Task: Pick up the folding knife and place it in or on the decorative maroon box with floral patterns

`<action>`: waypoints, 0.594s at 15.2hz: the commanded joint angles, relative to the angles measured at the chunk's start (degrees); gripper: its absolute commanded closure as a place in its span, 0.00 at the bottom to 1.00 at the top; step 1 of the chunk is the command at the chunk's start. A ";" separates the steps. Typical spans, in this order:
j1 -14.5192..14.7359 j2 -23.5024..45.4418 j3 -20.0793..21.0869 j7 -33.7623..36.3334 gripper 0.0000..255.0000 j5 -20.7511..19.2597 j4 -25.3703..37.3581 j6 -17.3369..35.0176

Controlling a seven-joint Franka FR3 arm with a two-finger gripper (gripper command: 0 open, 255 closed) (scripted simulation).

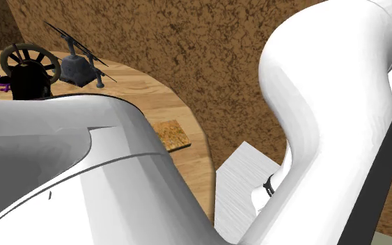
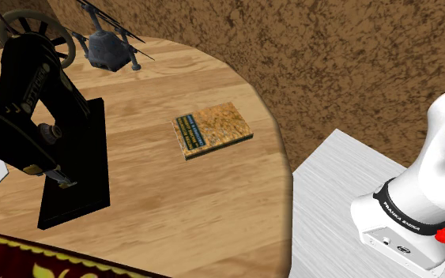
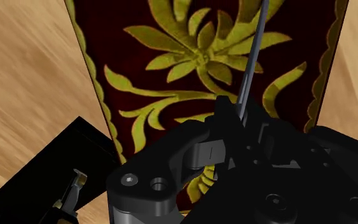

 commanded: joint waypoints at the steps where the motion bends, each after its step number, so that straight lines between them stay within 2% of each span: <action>1: 0.00 -0.04 0.01 0.05 1.00 0.00 -0.16 0.13; 5: -0.04 -0.03 0.06 0.07 1.00 -0.02 -0.16 0.13; 6: -0.03 0.00 0.05 0.06 0.00 -0.03 -0.11 0.11; 9: -0.02 0.01 0.05 0.07 0.00 -0.04 -0.09 0.11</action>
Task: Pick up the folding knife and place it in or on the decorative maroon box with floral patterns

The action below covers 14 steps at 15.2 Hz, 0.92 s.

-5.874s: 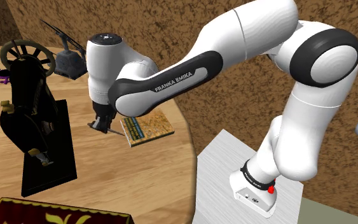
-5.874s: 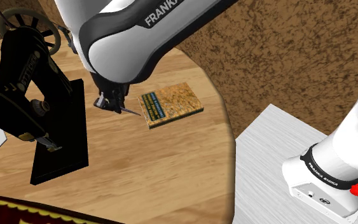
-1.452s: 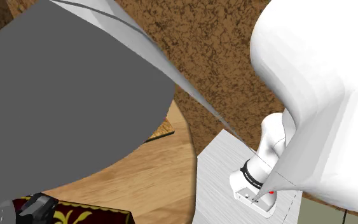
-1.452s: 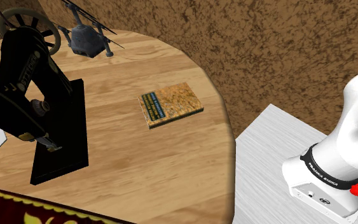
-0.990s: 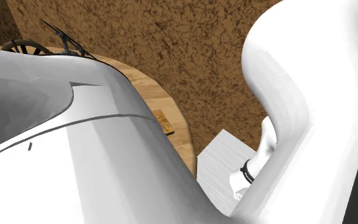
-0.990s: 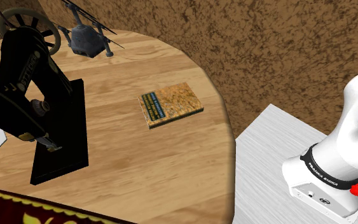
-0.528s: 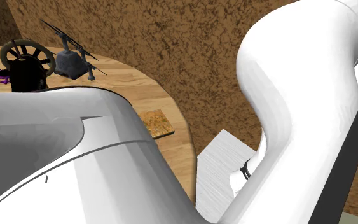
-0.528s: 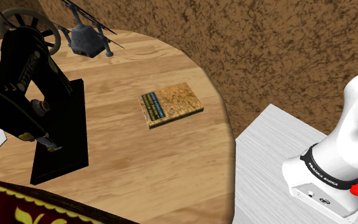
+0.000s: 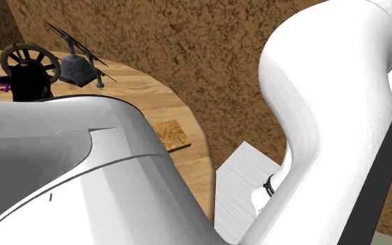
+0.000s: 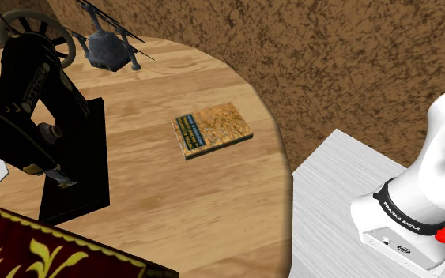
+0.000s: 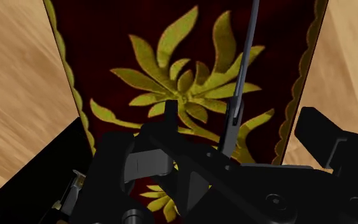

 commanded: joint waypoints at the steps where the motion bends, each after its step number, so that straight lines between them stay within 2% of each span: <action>1: 0.00 0.00 0.00 0.00 0.00 0.00 0.00 0.00; 2: -0.02 -0.05 0.01 -0.01 0.00 0.02 -0.06 0.02; 6: 0.64 -1.09 0.52 -0.72 0.00 0.81 5.75 -6.66; 14: 0.64 -1.09 0.52 -0.73 0.00 0.81 5.75 -6.66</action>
